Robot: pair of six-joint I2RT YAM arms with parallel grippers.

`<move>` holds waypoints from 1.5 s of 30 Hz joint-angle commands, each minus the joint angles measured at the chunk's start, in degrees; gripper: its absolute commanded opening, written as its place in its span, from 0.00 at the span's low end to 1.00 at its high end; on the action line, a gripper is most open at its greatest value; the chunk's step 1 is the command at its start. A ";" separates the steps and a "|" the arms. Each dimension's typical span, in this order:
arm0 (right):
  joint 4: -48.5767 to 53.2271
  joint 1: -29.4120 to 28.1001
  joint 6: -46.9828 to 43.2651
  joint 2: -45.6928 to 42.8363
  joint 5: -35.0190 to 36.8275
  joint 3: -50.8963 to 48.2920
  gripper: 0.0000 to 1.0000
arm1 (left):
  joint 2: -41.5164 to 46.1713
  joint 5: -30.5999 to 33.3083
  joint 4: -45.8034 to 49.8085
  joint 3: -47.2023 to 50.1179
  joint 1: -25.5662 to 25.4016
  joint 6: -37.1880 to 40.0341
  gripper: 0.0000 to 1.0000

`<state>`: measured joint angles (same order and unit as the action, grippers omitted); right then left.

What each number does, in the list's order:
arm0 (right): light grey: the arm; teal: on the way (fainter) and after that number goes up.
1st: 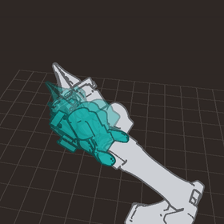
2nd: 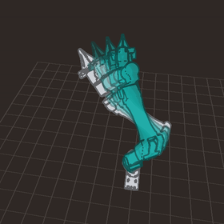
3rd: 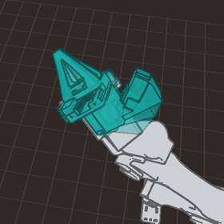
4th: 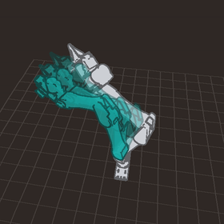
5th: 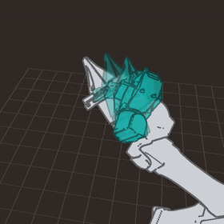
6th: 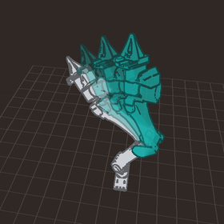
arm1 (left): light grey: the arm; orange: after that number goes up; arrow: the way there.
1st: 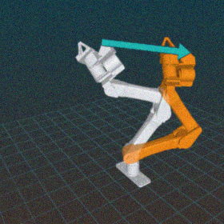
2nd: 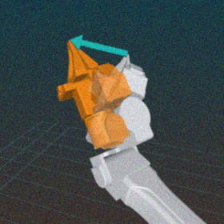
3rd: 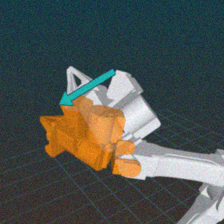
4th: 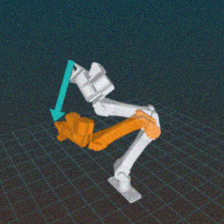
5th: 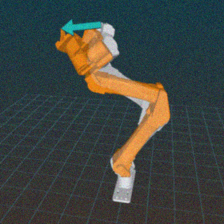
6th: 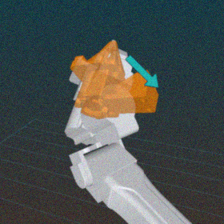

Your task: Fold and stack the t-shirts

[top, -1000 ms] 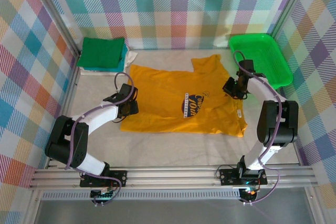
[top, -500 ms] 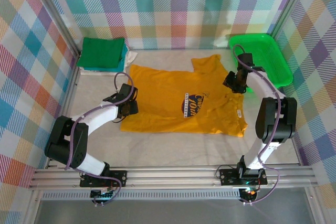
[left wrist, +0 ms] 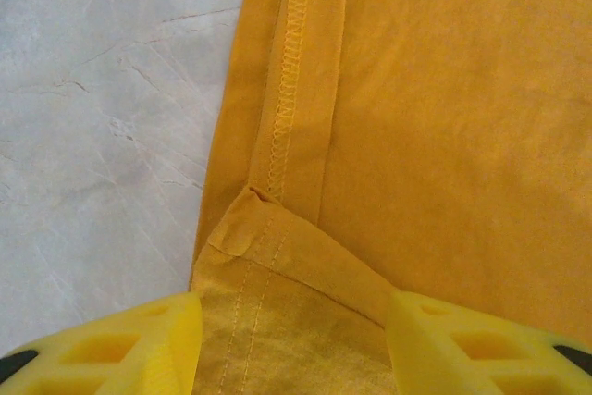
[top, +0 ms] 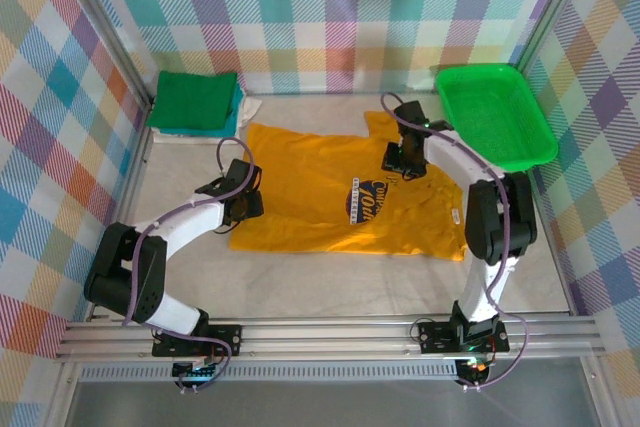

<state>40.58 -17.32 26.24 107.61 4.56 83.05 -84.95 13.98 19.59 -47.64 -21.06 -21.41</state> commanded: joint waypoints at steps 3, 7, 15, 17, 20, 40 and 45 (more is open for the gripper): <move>4.46 -1.13 -0.36 5.00 2.91 2.02 0.43 | 3.88 -3.09 0.93 -0.07 -0.28 0.59 0.55; 3.45 -1.54 0.10 7.45 2.26 1.46 0.43 | 8.76 -10.13 -3.16 2.36 -2.09 2.81 0.58; 2.14 -2.09 0.98 8.18 1.94 0.84 0.24 | 20.72 -13.40 -8.74 8.04 -7.35 5.77 0.63; 2.59 -2.27 1.12 7.88 2.52 1.12 0.15 | 21.64 -12.97 -8.53 8.87 -7.42 5.92 0.63; 3.69 -2.95 1.09 7.03 3.55 1.85 0.09 | 21.16 -12.90 -8.35 9.27 -7.50 5.96 0.63; 2.49 -7.38 0.69 -0.79 9.55 2.67 0.00 | 19.58 -9.25 -5.90 8.53 -7.59 6.56 0.65; 1.52 -7.38 0.44 0.08 9.59 3.07 0.06 | 19.99 -7.65 -4.97 8.27 -7.59 6.64 0.65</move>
<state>43.09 -24.43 27.35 108.09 13.69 85.93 -66.08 4.40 12.95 -39.20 -28.12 -15.55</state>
